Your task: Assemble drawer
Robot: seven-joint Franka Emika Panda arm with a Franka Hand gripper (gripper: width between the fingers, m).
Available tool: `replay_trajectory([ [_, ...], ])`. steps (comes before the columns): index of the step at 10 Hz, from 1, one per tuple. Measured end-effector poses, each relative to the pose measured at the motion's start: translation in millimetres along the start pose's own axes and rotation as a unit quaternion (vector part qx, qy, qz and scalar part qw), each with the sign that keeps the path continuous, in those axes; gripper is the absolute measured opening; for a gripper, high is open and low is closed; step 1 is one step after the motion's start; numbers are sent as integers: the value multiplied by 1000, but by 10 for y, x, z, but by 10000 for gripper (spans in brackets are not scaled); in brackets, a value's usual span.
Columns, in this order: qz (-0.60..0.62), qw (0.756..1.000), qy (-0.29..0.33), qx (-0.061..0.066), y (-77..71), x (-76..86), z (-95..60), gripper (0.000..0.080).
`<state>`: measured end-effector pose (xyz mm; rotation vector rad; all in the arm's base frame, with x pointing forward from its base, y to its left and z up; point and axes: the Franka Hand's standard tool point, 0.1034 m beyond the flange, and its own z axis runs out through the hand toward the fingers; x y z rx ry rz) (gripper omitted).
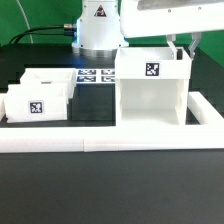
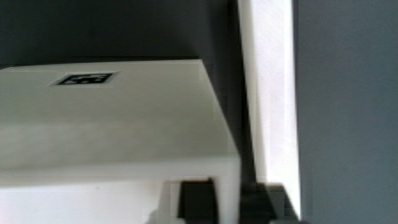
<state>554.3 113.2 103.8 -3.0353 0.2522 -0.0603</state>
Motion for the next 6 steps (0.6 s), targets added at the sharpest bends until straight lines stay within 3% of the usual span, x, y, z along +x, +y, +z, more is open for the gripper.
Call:
replay_trajectory([
  [3,102,995,-1,4,-29,-5,-4,39],
  [6,235,972,-4,6,-78,47,18,39],
])
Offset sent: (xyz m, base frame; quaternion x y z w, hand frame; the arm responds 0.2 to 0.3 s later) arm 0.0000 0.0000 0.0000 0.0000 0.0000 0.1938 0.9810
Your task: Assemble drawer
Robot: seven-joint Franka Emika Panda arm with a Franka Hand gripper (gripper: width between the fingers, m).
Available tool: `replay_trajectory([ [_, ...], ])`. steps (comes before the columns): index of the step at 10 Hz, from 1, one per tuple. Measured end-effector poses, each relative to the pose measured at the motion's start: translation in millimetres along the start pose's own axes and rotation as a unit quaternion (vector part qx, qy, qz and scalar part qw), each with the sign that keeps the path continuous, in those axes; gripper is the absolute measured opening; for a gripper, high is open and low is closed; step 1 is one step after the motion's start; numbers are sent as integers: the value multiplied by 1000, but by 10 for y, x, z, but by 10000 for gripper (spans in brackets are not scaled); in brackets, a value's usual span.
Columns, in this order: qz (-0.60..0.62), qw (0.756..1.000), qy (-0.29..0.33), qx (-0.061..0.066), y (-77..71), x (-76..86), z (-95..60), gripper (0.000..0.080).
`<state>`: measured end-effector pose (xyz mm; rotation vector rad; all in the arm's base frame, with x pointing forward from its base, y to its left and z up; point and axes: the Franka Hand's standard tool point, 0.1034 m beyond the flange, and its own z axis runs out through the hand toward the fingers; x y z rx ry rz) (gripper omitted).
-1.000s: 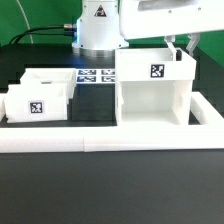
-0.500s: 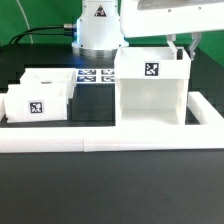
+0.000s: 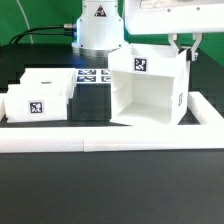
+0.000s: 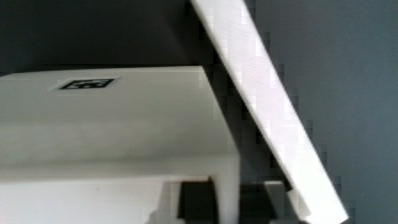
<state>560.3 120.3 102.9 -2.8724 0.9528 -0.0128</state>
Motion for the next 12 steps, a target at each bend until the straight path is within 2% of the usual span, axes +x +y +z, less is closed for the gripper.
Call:
replay_trajectory([
  [3,125,992,2,7,-85,107,17,39],
  [9,295,955,-10,18,-125,97,9,39],
  [10,331,943,-14,19,-128,90,12,39],
  [11,395,918,-19,23,-116,78,27,39],
  [12,426,904,-18,34,-117,104,28,39],
])
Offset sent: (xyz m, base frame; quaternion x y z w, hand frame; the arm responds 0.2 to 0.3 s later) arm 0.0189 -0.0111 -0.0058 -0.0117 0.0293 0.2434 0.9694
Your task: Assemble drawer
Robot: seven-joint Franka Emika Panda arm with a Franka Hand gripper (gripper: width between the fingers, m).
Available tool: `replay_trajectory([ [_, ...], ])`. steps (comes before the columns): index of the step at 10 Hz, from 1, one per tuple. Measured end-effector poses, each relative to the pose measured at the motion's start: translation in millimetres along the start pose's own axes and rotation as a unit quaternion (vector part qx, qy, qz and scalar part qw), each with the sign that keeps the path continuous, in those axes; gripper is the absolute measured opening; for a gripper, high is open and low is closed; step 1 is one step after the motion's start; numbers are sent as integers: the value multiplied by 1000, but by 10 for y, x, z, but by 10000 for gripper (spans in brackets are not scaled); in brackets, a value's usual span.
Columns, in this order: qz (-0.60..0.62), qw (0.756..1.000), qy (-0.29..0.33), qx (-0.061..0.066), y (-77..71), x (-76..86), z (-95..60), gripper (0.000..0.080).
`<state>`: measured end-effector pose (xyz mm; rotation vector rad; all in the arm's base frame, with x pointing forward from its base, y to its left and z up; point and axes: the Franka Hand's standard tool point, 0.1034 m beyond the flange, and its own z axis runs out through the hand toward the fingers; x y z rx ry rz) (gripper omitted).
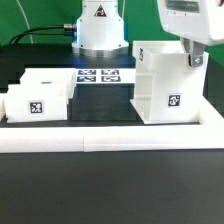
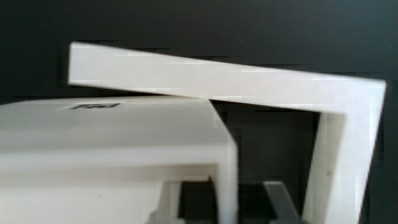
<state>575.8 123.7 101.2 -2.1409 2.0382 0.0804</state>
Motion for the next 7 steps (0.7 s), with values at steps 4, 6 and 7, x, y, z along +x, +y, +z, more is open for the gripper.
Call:
replay_trajectory([
  [4,-5,1000,-3,-1,1,-2,-2,39],
  [6,-22,1000,-3,-3,-45,27,3,39],
  [7,-23,1000,-4,1,-139,34,8,39],
])
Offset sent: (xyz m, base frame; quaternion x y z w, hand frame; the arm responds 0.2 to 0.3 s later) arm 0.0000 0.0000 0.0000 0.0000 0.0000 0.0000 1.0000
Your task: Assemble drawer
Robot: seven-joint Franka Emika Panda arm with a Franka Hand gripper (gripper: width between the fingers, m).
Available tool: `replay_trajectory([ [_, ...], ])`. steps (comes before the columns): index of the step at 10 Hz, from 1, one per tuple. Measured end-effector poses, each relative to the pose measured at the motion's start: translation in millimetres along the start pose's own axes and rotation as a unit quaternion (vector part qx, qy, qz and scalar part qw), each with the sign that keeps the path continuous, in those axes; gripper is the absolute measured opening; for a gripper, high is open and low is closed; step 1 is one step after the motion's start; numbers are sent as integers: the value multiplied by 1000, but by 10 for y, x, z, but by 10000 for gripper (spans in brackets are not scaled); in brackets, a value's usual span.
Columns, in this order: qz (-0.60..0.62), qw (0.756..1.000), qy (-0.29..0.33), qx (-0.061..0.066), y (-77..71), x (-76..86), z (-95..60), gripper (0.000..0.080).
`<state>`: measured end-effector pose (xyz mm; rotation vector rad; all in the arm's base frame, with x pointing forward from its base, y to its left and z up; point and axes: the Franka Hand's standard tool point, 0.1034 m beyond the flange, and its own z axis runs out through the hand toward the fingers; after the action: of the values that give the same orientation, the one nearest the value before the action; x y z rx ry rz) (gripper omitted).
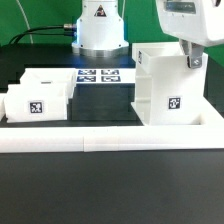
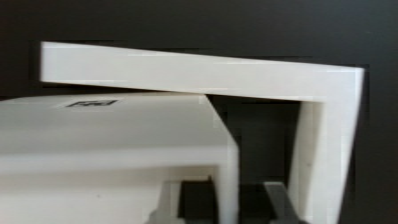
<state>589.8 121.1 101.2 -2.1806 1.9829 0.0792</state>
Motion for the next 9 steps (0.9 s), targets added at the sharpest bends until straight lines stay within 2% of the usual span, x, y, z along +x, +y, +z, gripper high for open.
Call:
replay_trajectory([
  [5,16,1000,-3,14,-283,26,27,39],
  [9,24,1000,-11,6,-531,13,41,41],
])
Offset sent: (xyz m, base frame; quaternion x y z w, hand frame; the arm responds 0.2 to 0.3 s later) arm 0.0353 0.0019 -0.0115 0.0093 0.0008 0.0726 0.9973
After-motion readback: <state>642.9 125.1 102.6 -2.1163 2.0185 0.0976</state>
